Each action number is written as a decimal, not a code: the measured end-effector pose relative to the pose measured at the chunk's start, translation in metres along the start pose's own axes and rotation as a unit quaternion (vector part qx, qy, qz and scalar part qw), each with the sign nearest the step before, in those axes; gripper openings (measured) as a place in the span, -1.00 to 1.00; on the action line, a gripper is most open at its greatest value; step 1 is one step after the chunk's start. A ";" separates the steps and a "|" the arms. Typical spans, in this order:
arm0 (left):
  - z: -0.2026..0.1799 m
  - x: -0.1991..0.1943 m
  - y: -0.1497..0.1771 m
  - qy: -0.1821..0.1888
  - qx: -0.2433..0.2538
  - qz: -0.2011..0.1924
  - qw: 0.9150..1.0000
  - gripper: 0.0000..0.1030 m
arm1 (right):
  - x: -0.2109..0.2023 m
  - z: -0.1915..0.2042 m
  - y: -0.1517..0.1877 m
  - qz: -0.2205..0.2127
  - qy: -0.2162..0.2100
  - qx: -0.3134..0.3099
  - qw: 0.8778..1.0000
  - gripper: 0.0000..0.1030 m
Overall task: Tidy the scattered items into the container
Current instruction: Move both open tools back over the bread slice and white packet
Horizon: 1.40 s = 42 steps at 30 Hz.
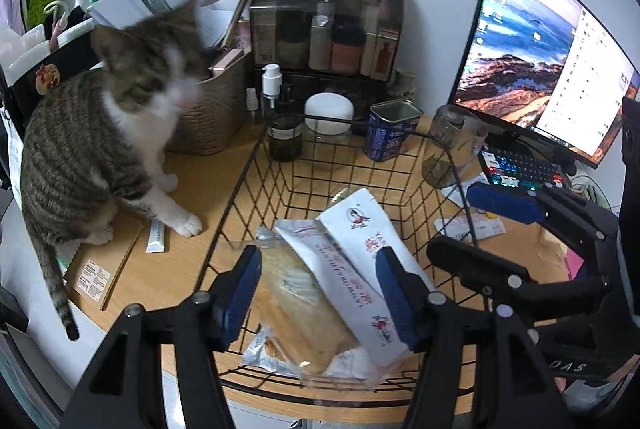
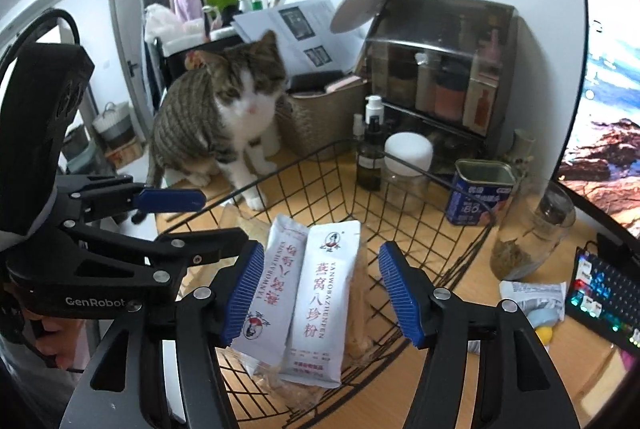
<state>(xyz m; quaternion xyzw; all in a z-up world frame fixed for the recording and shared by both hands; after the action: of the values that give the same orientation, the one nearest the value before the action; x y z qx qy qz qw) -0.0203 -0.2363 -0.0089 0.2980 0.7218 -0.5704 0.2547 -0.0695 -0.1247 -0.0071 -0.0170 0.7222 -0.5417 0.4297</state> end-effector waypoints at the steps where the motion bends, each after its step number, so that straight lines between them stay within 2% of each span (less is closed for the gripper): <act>1: -0.003 0.000 0.000 0.002 0.001 0.000 1.000 0.28 | -0.002 -0.002 0.000 -0.001 0.001 0.003 1.000 0.19; 10: -0.044 0.017 -0.002 0.025 0.031 0.015 0.999 0.28 | -0.023 -0.048 0.014 0.000 0.026 0.035 0.999 0.19; 18: -0.109 0.046 -0.007 0.058 0.079 0.041 0.994 0.28 | -0.050 -0.128 0.045 0.011 0.078 0.084 0.993 0.19; 24: -0.161 0.084 -0.013 0.079 0.108 0.061 0.989 0.28 | -0.069 -0.190 0.075 0.020 0.108 0.121 0.987 0.19; 30: -0.198 0.133 -0.013 0.081 0.128 0.092 0.984 0.28 | -0.073 -0.244 0.102 0.036 0.127 0.150 0.980 0.19; 34: -0.209 0.169 -0.009 0.081 0.150 0.120 0.978 0.28 | -0.073 -0.272 0.113 0.045 0.140 0.158 0.977 0.19; 38: -0.205 0.204 -0.001 0.086 0.138 0.155 0.974 0.28 | -0.067 -0.292 0.126 0.064 0.152 0.157 0.974 0.19; 42: -0.205 0.222 0.002 0.078 0.142 0.166 0.973 0.28 | -0.056 -0.302 0.140 0.083 0.150 0.159 0.972 0.19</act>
<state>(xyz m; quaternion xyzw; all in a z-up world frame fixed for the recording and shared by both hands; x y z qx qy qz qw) -0.1779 -0.0053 -0.1222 0.4902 0.5919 -0.5917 0.2434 -0.1653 0.1919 -0.0714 0.1928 0.6821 -0.6081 0.3575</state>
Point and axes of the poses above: each gripper's, at about its wrist camera, not at the fingertips, and x roughly the way its jaws point, z to its left, y to its underside, the point moved 4 cm from there along x, roughly the way its jaws point, and after that the axes turned 12 degrees about y, right-handed, at the moved point
